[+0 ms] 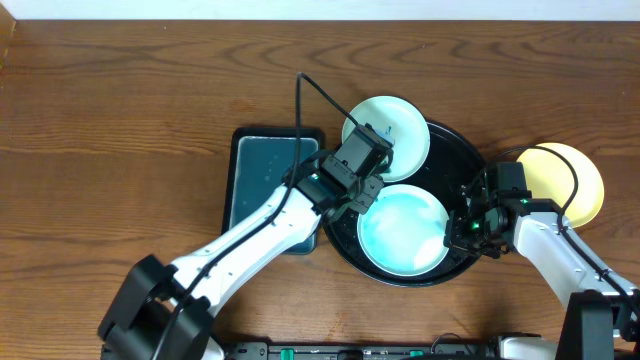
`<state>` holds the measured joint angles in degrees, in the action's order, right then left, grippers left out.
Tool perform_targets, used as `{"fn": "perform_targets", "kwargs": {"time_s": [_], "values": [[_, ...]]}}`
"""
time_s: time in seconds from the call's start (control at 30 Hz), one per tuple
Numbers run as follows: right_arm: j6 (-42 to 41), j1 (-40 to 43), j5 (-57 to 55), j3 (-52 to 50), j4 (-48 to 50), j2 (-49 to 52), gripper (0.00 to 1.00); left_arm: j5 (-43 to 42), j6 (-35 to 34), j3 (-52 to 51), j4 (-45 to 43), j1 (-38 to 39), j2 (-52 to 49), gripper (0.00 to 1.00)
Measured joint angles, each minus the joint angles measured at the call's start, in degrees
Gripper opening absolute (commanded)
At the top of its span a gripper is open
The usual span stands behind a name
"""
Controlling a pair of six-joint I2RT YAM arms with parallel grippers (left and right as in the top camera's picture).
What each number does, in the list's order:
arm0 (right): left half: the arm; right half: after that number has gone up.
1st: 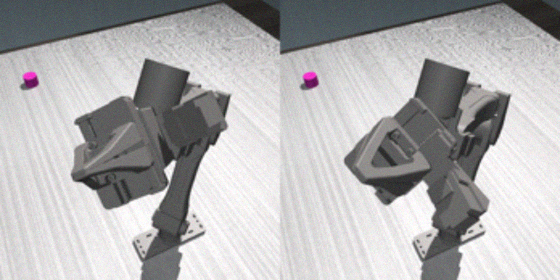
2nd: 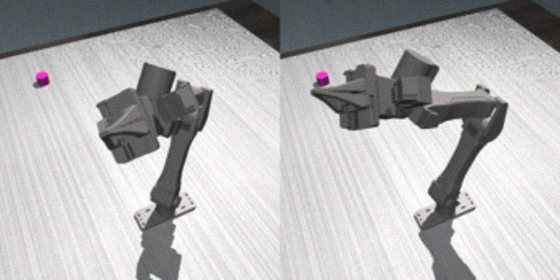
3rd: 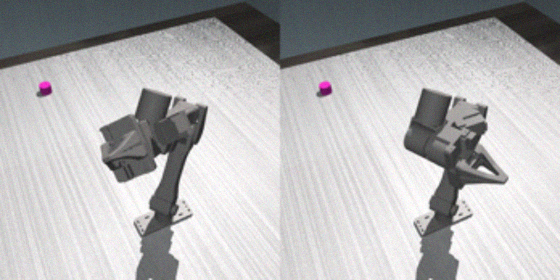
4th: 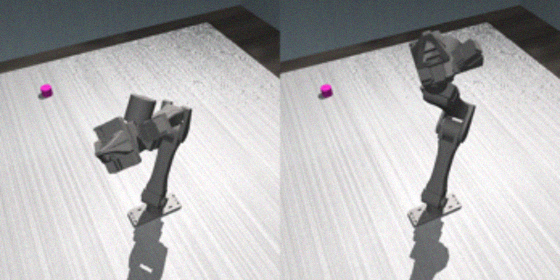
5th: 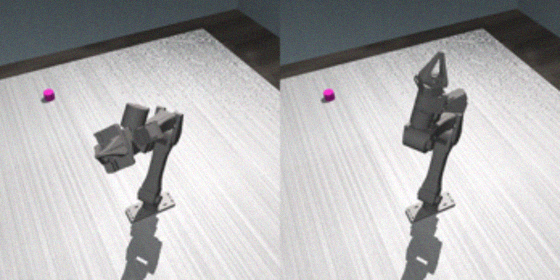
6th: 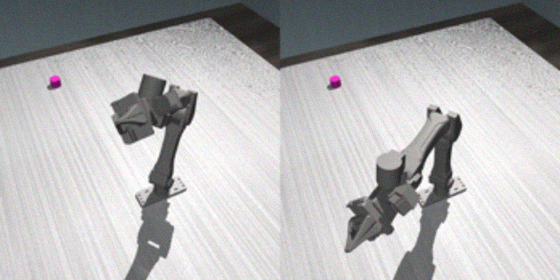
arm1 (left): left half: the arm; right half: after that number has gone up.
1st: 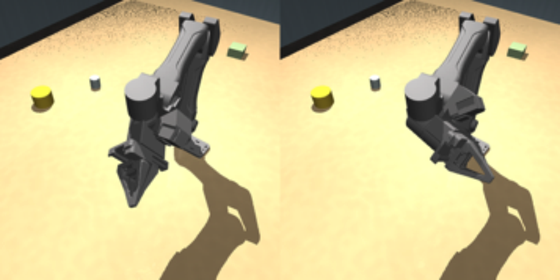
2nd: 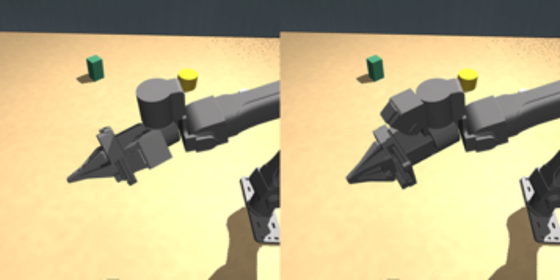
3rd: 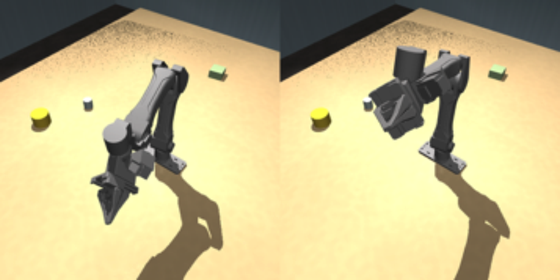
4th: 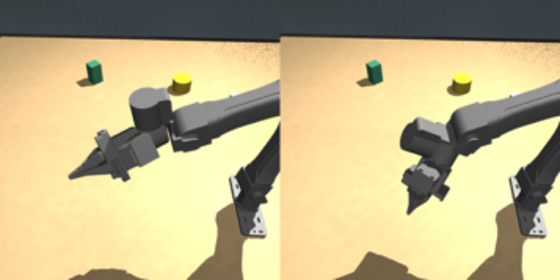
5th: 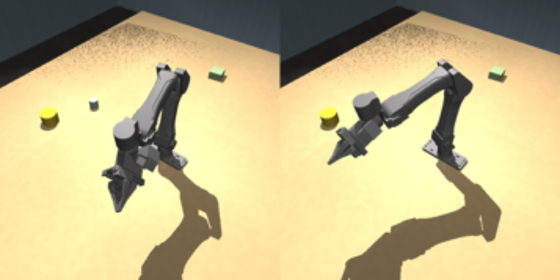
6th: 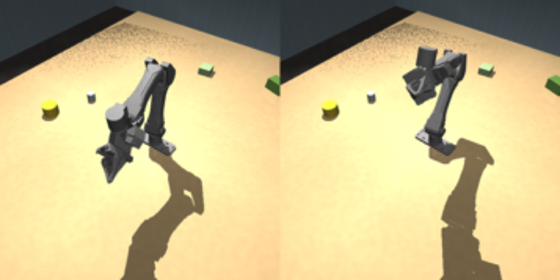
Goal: Clean dirty plates on tray and stack at the side
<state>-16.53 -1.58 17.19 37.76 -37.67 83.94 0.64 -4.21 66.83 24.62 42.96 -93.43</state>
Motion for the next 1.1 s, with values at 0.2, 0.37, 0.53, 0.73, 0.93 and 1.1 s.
{"fn": "perform_targets", "kwargs": {"time_s": [0.2, 0.37, 0.53, 0.73, 0.93, 1.1], "values": [[-0.02, 0.00, -0.13, 0.00, 0.02, 0.00, 0.01, -5.46, -2.54, -0.37, -2.86, 0.11, -1.62, 0.07], [0.00, 0.00, -0.22, 0.00, 0.02, 0.00, 0.01, -9.35, -1.70, -1.14, -9.03, 1.09, -5.53, 0.08], [-0.02, 0.00, -0.28, 0.00, 0.02, 0.00, 0.01, -11.87, 2.47, -1.49, -13.84, 2.23, -9.94, 0.08], [-0.02, 0.00, -0.33, 0.00, 0.02, 0.00, 0.01, -15.93, 7.41, -1.51, -17.07, 2.38, -13.00, 0.07], [-0.02, 0.00, -0.42, 0.00, 0.02, 0.00, 0.01, -18.38, 10.97, -1.51, -17.18, 2.36, -14.47, 0.07], [0.00, 0.00, -0.46, 0.00, 0.02, 0.00, 0.01, -18.49, 13.05, -1.51, -16.98, 1.36, -14.84, 0.07]]}}
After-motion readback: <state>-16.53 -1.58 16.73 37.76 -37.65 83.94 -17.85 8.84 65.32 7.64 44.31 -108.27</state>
